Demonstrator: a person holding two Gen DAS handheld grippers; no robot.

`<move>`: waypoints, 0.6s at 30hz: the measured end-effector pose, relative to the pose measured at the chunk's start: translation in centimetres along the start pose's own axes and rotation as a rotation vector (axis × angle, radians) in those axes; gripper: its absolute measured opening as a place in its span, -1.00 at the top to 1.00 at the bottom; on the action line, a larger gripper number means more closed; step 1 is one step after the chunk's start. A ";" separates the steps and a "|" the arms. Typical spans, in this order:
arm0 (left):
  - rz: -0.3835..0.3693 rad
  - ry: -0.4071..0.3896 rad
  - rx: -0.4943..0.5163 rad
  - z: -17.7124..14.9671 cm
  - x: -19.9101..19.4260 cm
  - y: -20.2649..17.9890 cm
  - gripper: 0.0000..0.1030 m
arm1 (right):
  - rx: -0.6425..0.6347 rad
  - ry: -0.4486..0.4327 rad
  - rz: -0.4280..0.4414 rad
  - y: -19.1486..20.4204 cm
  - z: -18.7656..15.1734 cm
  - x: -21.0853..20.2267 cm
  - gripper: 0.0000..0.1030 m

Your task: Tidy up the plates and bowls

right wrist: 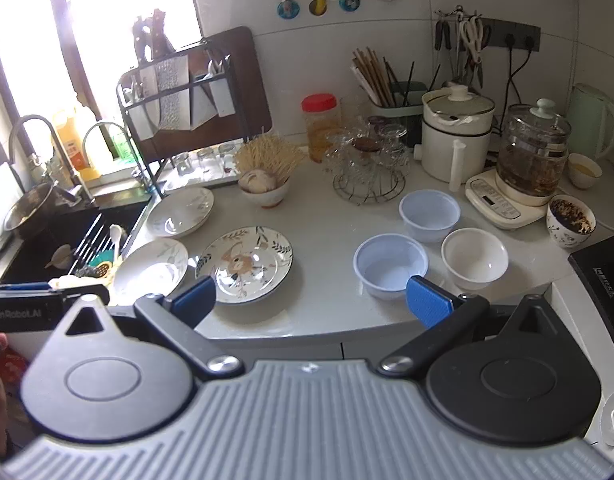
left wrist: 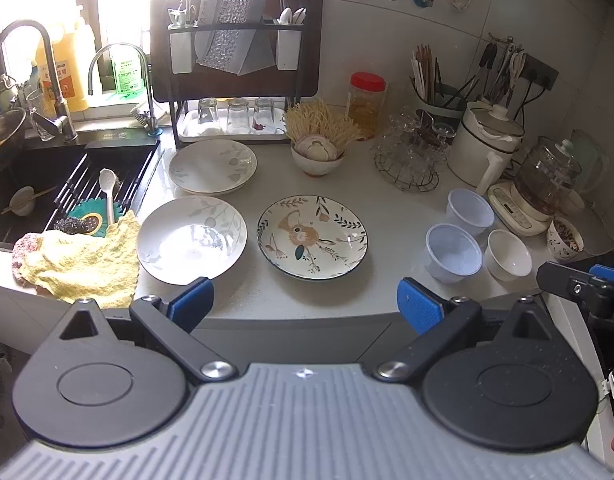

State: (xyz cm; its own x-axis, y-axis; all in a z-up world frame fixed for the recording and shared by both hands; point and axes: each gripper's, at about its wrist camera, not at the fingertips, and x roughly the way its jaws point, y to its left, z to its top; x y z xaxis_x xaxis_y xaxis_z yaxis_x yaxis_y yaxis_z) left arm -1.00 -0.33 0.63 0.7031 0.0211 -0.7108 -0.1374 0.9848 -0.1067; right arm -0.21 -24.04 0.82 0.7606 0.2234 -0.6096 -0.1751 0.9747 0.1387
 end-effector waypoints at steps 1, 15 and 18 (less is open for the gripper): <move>0.001 0.003 -0.001 -0.1 0.0 0.0 -0.94 | -0.001 -0.001 0.005 0.0 -0.1 -0.1 -1.00; 0.003 0.002 -0.011 -1.1 -0.2 0.4 -0.94 | 0.002 0.013 0.019 0.2 -0.4 -0.1 -1.00; 0.007 -0.003 0.000 -1.2 -0.3 0.3 -0.94 | 0.001 0.007 0.019 0.2 -0.4 -0.2 -1.00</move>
State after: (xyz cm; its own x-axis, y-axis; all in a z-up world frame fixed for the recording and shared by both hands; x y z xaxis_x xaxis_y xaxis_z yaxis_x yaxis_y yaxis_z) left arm -2.06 -0.28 -0.01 0.7043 0.0284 -0.7093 -0.1422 0.9846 -0.1018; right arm -0.70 -23.89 0.64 0.7526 0.2415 -0.6126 -0.1883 0.9704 0.1512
